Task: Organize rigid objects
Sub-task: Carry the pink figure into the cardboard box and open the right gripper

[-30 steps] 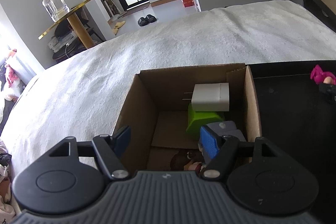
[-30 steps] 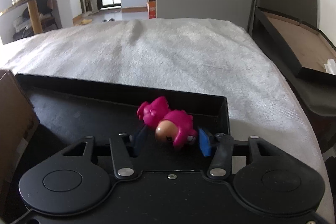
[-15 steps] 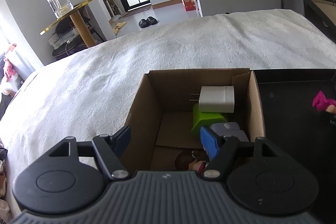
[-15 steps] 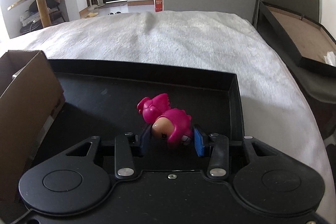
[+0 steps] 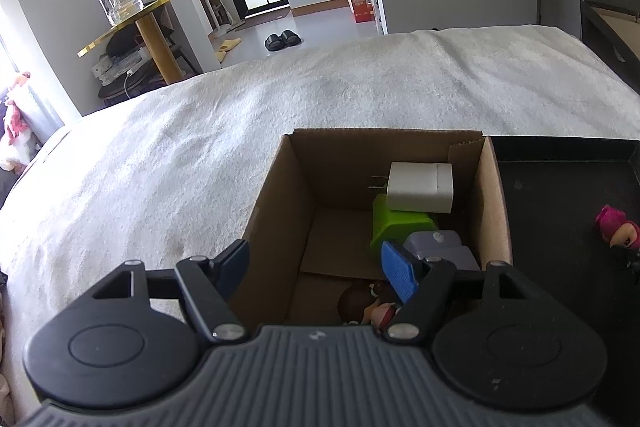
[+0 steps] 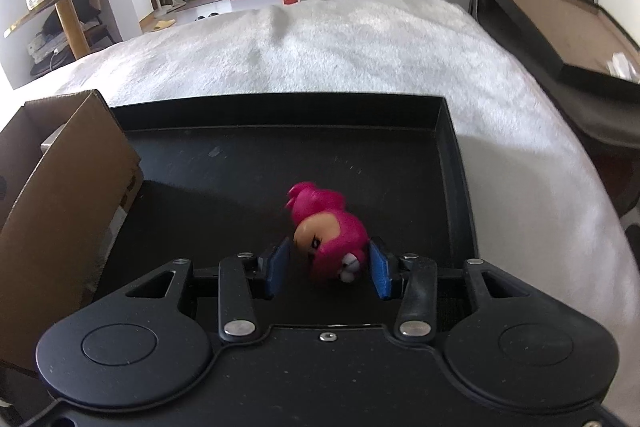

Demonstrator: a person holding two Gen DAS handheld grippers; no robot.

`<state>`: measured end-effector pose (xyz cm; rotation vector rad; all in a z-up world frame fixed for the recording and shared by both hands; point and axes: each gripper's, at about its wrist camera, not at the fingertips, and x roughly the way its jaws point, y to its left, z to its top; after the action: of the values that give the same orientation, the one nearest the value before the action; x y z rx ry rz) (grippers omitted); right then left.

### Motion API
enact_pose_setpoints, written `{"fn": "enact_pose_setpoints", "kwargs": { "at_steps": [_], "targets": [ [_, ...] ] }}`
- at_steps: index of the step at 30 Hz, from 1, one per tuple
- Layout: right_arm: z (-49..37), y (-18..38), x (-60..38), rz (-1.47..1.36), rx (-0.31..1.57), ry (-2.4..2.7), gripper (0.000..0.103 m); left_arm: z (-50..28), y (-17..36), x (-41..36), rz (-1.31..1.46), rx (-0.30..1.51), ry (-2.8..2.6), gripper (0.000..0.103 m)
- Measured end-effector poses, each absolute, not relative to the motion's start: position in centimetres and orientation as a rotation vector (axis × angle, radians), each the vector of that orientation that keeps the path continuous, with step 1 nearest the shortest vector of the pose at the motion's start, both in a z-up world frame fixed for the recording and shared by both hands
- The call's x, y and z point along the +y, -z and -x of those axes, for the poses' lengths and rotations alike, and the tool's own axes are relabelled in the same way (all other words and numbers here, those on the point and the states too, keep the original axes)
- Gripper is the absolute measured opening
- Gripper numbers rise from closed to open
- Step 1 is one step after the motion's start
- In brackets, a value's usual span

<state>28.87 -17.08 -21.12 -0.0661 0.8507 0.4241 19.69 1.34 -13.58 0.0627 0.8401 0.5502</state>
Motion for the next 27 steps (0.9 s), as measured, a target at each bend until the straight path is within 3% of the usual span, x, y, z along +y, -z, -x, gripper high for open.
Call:
{"fn": "enact_pose_setpoints", "kwargs": {
  "at_steps": [2, 6, 7, 20, 22, 25, 27],
  "targets": [
    [-28.7, 21.2, -17.0, 0.06, 0.862, -0.439, 0.045, -19.7, 13.7, 1.4, -0.061, 0.844, -0.55, 0.072],
    [-28.3, 21.0, -16.8, 0.077, 0.839, -0.435, 0.07, -19.9, 13.8, 1.4, -0.062, 0.848, -0.548, 0.072],
    [-28.4, 21.1, -16.7, 0.082, 0.835, -0.437, 0.072, -19.9, 13.9, 1.4, -0.062, 0.848, -0.548, 0.072],
    [-31.2, 22.3, -17.9, -0.11, 0.867, -0.464, 0.073, -19.7, 13.7, 1.2, -0.074, 0.849, -0.557, 0.072],
    [-31.3, 22.3, -18.1, -0.133, 0.871, -0.459, 0.072, -19.7, 13.7, 1.2, -0.074, 0.849, -0.556, 0.072],
    [-31.3, 22.2, -17.8, -0.14, 0.882, -0.465, 0.049, -19.6, 13.6, 1.3, -0.071, 0.845, -0.556, 0.072],
    [-31.2, 22.1, -17.5, -0.132, 0.889, -0.47, 0.043, -19.4, 13.5, 1.5, -0.067, 0.84, -0.559, 0.072]
  ]
}}
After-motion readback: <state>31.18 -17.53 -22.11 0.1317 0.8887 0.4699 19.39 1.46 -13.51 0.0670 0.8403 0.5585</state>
